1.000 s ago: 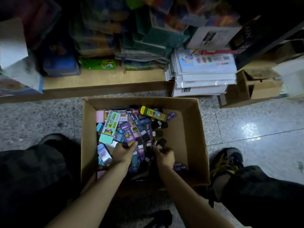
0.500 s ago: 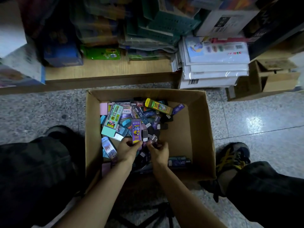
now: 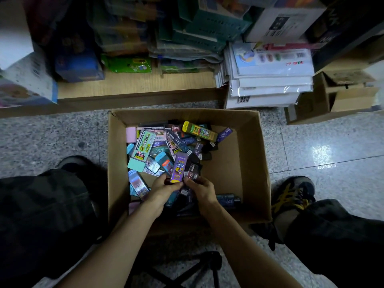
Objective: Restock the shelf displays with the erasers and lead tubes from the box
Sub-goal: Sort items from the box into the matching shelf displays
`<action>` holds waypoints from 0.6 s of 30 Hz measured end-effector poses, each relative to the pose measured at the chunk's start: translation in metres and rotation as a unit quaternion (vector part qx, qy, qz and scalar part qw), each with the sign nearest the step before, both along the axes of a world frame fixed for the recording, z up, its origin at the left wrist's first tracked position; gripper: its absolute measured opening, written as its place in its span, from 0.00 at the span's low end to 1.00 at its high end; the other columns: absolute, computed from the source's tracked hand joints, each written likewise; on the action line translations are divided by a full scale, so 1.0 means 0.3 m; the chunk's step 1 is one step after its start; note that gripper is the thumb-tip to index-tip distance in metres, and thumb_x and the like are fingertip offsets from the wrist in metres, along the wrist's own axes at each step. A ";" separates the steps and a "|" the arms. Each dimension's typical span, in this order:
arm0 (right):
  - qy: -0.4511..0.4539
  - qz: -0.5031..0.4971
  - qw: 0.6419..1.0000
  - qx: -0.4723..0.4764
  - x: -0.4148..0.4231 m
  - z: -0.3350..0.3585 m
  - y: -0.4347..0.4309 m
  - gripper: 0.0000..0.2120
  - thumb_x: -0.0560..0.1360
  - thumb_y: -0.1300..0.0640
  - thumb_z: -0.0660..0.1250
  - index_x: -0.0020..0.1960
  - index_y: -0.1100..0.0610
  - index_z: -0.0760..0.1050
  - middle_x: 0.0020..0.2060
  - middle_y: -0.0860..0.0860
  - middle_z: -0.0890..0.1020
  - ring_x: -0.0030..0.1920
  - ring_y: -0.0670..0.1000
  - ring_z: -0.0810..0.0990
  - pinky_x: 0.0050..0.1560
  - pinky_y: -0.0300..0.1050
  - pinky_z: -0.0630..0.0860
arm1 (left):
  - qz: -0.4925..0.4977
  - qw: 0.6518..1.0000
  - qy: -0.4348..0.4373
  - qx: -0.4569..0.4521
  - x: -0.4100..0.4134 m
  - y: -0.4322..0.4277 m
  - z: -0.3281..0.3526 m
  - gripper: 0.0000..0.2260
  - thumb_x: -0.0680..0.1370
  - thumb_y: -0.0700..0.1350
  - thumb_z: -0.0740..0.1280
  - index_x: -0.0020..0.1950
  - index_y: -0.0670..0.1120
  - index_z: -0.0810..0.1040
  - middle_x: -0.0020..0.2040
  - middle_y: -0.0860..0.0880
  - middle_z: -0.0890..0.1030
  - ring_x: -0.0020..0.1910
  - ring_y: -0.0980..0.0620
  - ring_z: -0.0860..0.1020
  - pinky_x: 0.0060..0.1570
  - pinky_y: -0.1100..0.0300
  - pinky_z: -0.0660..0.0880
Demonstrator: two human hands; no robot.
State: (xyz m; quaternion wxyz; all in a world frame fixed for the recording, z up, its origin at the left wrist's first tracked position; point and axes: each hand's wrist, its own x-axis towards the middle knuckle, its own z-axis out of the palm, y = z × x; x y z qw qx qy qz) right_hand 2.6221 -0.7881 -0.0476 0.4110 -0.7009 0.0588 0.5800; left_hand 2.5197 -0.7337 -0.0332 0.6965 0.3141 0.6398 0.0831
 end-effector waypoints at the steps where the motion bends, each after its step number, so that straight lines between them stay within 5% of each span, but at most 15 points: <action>1: 0.003 0.003 1.000 0.007 0.002 0.006 0.000 0.09 0.73 0.65 0.69 0.52 0.69 0.77 0.30 0.53 0.82 0.27 0.48 0.77 0.28 0.40 0.75 | -0.010 1.000 -0.006 -0.004 0.000 0.004 0.007 0.12 0.74 0.34 0.69 0.56 0.38 0.75 0.49 0.41 0.80 0.49 0.46 0.77 0.51 0.57 0.73; 4: 0.022 -0.002 0.999 0.030 0.011 0.024 0.003 0.12 0.73 0.65 0.69 0.55 0.69 0.77 0.44 0.61 0.82 0.40 0.54 0.81 0.48 0.51 0.78 | -0.034 0.999 -0.025 0.000 0.005 0.017 0.022 0.11 0.75 0.37 0.68 0.56 0.44 0.74 0.53 0.42 0.80 0.52 0.47 0.77 0.55 0.57 0.72; 7: 0.038 0.003 0.998 0.058 0.041 0.050 0.002 0.11 0.73 0.62 0.69 0.54 0.66 0.79 0.47 0.63 0.82 0.43 0.57 0.81 0.52 0.56 0.77 | -0.044 0.997 -0.064 -0.002 0.017 0.039 0.040 0.14 0.76 0.38 0.67 0.60 0.44 0.72 0.56 0.43 0.79 0.55 0.47 0.76 0.59 0.56 0.71; 15: 0.010 0.010 0.991 0.130 0.163 0.206 0.031 0.06 0.74 0.59 0.68 0.50 0.60 0.76 0.41 0.55 0.84 0.39 0.52 0.83 0.45 0.50 0.80 | 0.040 0.986 -0.163 0.002 0.063 0.139 0.146 0.11 0.76 0.38 0.66 0.56 0.48 0.72 0.51 0.47 0.79 0.50 0.49 0.78 0.42 0.58 0.75; 18: -0.008 0.012 0.982 0.189 0.193 0.290 0.053 0.07 0.74 0.60 0.68 0.51 0.61 0.74 0.37 0.51 0.84 0.36 0.48 0.84 0.35 0.41 0.79 | 0.002 0.985 -0.161 0.058 0.086 0.157 0.223 0.11 0.77 0.38 0.65 0.55 0.50 0.70 0.44 0.46 0.76 0.35 0.53 0.77 0.29 0.62 0.72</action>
